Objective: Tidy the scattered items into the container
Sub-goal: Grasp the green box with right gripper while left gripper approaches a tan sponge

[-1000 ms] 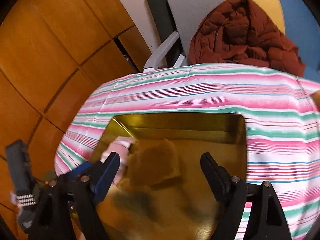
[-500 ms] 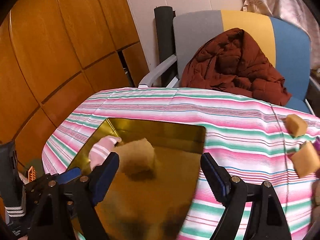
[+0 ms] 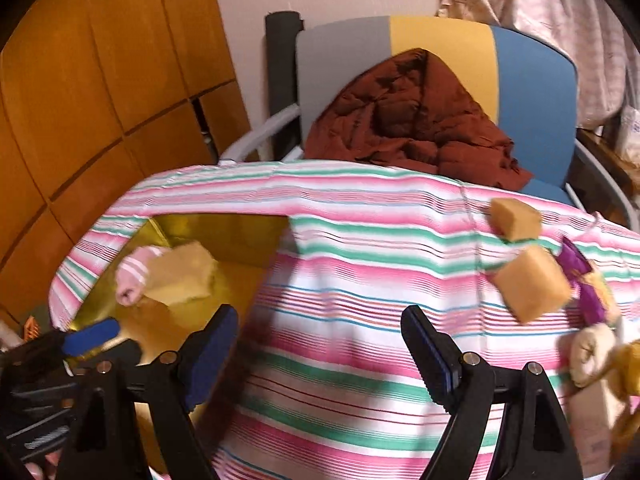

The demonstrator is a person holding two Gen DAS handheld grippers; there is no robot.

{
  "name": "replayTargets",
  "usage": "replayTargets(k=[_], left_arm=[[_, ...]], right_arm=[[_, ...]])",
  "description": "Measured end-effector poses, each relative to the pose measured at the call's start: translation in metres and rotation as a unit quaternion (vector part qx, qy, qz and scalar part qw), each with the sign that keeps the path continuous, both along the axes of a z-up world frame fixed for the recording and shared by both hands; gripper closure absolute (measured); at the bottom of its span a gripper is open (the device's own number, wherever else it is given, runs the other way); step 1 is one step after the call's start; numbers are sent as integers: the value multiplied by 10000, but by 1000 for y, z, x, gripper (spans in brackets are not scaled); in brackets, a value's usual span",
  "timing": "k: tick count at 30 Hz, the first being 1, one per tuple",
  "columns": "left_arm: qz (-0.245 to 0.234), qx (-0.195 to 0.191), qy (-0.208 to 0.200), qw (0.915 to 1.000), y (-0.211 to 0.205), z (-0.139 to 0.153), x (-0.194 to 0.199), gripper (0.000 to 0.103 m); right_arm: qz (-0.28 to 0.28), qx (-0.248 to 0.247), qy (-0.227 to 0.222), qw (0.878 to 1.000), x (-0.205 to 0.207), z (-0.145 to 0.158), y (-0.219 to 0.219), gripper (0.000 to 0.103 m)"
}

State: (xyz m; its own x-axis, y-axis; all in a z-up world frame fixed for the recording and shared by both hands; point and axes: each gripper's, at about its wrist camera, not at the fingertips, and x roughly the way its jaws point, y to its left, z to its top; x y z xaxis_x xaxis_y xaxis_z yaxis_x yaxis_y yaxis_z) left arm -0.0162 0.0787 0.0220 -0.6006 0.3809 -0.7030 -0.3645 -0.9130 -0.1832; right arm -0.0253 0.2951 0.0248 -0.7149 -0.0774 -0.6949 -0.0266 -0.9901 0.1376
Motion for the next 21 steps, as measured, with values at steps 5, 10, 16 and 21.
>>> replayTargets(k=[5, 10, 16, 21], left_arm=[[-487, -151, 59, 9987, 39, 2, 14, 54], [-803, -159, -10, 9966, 74, 1, 24, 54], [-995, -124, -154, 9948, 100, -6, 32, 54], [-1077, -128, -189, 9939, 108, -10, 36, 54]], right_arm=[[-291, 327, -177, 9989, 10, -11, 41, 19], [-732, 581, -159, 9955, 15, -10, 93, 19], [-1082, 729, -87, 9914, -3, -9, 141, 19], [-1350, 549, -108, 9893, -18, -17, 166, 19]])
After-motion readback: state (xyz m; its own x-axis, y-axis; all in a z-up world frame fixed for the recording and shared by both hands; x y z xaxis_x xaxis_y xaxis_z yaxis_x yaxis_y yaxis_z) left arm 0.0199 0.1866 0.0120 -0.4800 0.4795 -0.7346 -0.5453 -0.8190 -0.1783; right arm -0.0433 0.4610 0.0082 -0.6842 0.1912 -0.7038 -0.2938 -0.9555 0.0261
